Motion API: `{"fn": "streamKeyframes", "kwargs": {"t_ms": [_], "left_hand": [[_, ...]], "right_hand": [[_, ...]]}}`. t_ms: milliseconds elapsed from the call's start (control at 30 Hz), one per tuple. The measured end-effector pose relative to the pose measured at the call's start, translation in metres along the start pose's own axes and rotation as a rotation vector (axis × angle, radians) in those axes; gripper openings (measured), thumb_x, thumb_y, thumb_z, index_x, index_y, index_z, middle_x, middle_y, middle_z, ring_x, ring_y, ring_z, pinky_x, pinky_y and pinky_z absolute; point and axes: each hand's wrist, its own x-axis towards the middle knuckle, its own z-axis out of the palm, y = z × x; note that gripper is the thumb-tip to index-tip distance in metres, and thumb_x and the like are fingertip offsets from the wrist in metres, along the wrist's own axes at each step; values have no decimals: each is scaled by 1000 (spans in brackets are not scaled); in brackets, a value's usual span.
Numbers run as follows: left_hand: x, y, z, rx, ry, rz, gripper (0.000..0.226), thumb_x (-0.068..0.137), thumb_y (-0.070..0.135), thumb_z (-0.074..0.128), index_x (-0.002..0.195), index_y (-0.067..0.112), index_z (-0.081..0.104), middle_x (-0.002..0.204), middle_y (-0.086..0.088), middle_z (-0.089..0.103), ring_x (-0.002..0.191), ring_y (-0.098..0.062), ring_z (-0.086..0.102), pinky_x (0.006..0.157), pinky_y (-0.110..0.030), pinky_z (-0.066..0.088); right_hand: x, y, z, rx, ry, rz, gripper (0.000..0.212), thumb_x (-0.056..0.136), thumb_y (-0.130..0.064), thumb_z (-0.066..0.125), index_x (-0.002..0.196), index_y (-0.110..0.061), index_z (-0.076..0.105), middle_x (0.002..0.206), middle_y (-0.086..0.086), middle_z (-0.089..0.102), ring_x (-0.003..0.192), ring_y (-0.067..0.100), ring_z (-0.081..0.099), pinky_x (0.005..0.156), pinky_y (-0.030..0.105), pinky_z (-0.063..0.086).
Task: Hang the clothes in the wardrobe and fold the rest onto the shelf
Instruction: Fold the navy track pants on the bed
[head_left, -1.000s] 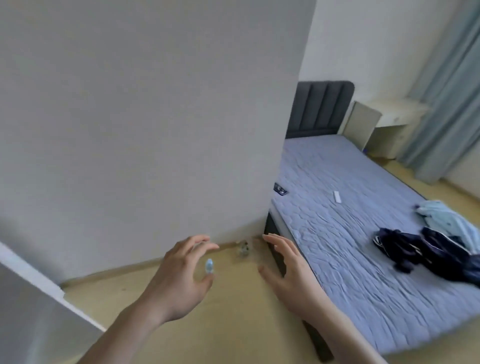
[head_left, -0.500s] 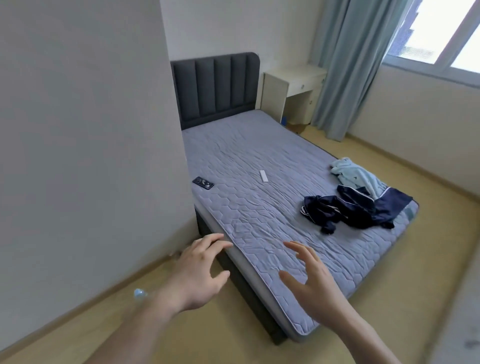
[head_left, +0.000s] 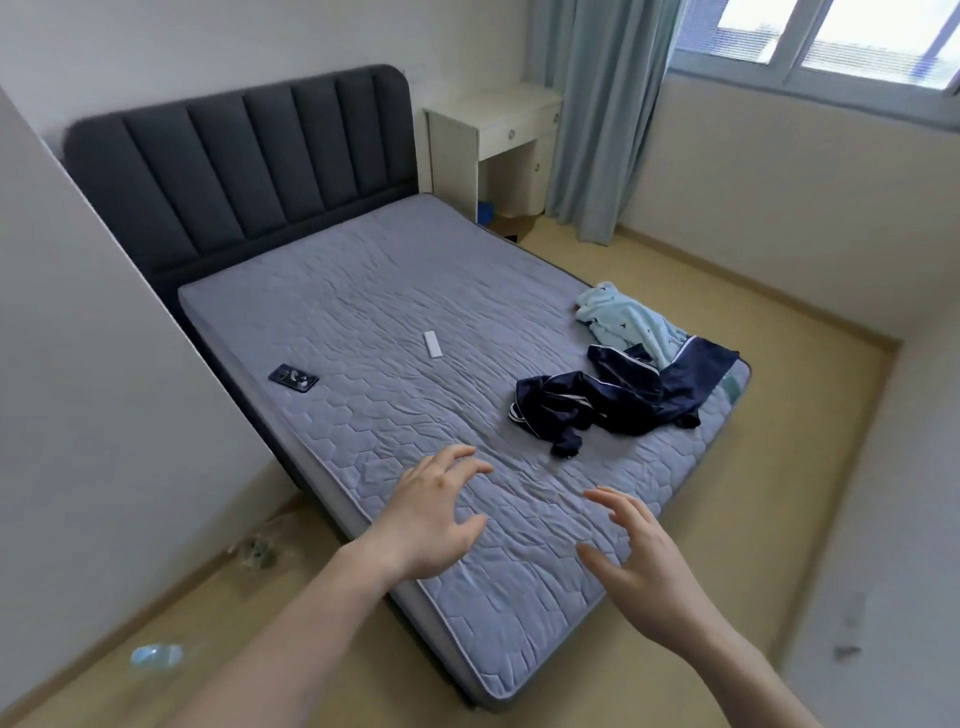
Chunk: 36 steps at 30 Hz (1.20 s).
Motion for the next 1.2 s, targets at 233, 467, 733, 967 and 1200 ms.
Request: {"fn": "streamKeyframes", "kwargs": {"t_ms": [233, 467, 733, 967, 1200], "left_hand": [[57, 72, 62, -102, 13, -176, 54, 92, 47, 61, 144, 43, 45, 157, 19, 29, 145, -9, 32, 122, -34, 27], [109, 74, 72, -122, 38, -326, 51, 91, 50, 62, 140, 47, 46, 154, 24, 30, 141, -8, 40, 118, -32, 33], [217, 51, 101, -142, -41, -450, 53, 95, 41, 62, 145, 36, 47, 156, 15, 30, 142, -13, 40, 115, -29, 33], [336, 68, 121, -206, -118, -444, 53, 94, 38, 63, 145, 29, 49, 151, 12, 34, 139, -12, 41, 114, -26, 32], [467, 69, 194, -346, -238, -620, 51, 92, 32, 60, 142, 26, 50, 148, 11, 35, 125, -12, 52, 105, -29, 41]], "right_hand": [[61, 83, -101, -75, -158, -10, 49, 97, -38, 67, 139, -48, 44, 142, -32, 38, 130, -6, 40, 105, 23, 40], [154, 108, -136, -54, -282, -43, 49, 98, -40, 64, 142, -45, 44, 142, -32, 36, 129, -5, 40, 102, 23, 36], [256, 161, -166, -95, -356, 21, 48, 98, -37, 64, 140, -45, 44, 141, -29, 37, 130, -1, 42, 103, 25, 40], [341, 196, -204, -102, -364, 80, 48, 98, -35, 65, 141, -42, 45, 141, -23, 40, 130, 3, 44, 102, 28, 43], [472, 256, -222, -87, -413, 104, 49, 96, -26, 66, 141, -36, 49, 141, -17, 44, 127, 5, 49, 99, 25, 40]]}}
